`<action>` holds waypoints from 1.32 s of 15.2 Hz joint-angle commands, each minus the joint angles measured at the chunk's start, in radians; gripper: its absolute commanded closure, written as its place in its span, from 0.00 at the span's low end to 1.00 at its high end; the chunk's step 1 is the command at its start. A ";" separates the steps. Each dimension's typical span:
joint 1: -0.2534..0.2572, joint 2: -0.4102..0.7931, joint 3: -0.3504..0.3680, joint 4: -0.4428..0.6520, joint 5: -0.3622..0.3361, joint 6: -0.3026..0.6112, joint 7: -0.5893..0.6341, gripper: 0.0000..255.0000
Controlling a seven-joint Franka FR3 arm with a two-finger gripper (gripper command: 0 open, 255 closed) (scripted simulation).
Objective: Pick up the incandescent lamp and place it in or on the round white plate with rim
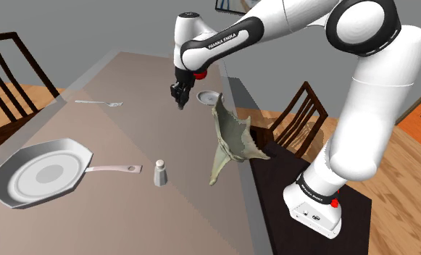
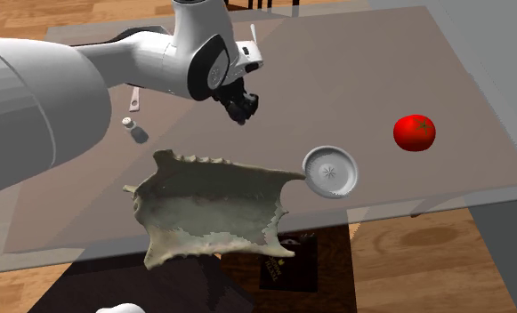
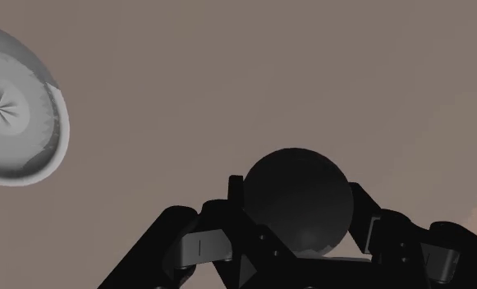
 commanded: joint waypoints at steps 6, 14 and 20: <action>-0.098 0.017 -0.040 0.042 0.032 -0.008 -0.158 1.00; -0.215 0.085 -0.083 0.160 0.072 -0.045 -0.344 1.00; -0.301 0.172 -0.107 0.308 0.102 -0.097 -0.473 1.00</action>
